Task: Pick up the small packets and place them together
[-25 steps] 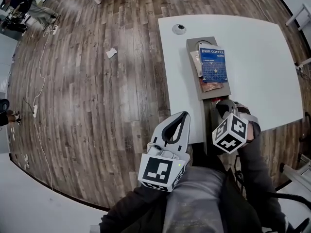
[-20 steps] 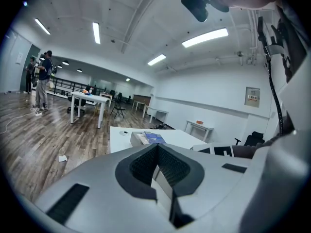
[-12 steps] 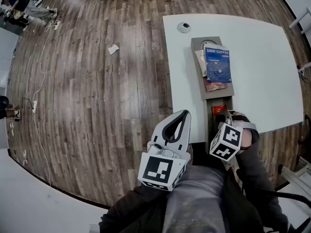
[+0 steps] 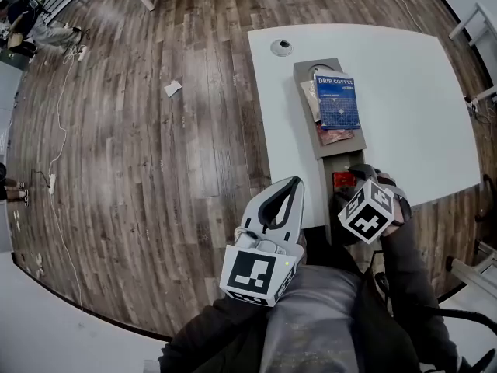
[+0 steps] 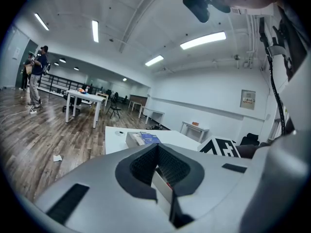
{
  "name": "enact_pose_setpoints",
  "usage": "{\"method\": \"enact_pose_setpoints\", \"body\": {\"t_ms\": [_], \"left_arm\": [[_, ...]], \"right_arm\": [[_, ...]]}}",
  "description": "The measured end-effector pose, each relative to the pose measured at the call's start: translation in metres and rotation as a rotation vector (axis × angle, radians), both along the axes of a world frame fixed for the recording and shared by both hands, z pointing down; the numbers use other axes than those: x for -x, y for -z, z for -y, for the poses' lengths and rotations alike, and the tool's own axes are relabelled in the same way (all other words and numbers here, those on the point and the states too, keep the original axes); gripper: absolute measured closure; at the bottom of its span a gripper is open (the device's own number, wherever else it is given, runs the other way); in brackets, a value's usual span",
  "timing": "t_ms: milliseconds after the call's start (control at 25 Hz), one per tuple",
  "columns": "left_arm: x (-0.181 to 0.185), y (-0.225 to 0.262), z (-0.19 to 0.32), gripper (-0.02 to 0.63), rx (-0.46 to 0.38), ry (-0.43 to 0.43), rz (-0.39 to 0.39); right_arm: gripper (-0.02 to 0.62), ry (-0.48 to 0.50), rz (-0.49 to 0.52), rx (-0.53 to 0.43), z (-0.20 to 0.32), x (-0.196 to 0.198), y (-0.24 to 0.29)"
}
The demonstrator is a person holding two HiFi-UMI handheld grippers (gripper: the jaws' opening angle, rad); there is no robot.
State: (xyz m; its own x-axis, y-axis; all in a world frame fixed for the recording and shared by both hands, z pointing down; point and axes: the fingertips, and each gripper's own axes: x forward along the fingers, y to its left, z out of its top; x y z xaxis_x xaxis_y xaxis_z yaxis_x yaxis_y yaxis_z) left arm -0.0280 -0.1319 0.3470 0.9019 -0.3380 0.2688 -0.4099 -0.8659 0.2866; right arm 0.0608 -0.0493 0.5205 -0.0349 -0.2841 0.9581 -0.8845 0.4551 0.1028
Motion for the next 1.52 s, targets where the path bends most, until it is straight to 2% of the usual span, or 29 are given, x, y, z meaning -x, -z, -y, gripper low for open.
{"method": "enact_pose_setpoints", "body": {"t_ms": [120, 240, 320, 440, 680, 760, 880, 1040, 1200, 1520], "left_arm": [[0.000, -0.002, 0.003, 0.603, 0.018, 0.008, 0.004], [-0.001, -0.009, 0.004, 0.603, 0.034, 0.015, 0.014], [-0.003, -0.011, 0.005, 0.603, 0.037, 0.018, 0.016], [-0.003, -0.011, 0.007, 0.603, 0.040, 0.025, 0.014], [-0.001, -0.007, 0.006, 0.603, 0.035, 0.031, 0.016], [0.000, -0.007, 0.008, 0.603, 0.028, 0.039, 0.016], [0.002, -0.008, 0.006, 0.603, 0.018, 0.044, 0.021], [0.005, -0.007, 0.004, 0.603, 0.020, 0.049, 0.027], [0.006, -0.009, 0.002, 0.603, 0.023, 0.037, 0.033], [-0.017, -0.003, -0.016, 0.603, 0.001, -0.077, 0.004]], "right_arm": [[0.348, 0.041, -0.013, 0.053, -0.001, -0.001, -0.003], [0.392, 0.081, -0.070, 0.051, 0.001, -0.008, -0.005], [0.591, 0.106, -0.158, 0.027, 0.005, -0.018, -0.006], [0.591, 0.118, -0.174, 0.029, 0.006, -0.020, -0.006], [0.591, 0.099, -0.044, 0.036, 0.002, -0.008, 0.004], [0.591, 0.082, -0.082, -0.025, 0.013, -0.014, 0.010], [0.591, 0.105, -0.196, -0.084, 0.033, -0.026, 0.005], [0.591, 0.209, -0.267, -0.044, 0.031, -0.021, -0.006], [0.591, 0.257, -0.231, 0.000, 0.004, 0.002, -0.010], [0.591, 0.150, -0.149, 0.002, -0.021, 0.021, -0.012]]}}
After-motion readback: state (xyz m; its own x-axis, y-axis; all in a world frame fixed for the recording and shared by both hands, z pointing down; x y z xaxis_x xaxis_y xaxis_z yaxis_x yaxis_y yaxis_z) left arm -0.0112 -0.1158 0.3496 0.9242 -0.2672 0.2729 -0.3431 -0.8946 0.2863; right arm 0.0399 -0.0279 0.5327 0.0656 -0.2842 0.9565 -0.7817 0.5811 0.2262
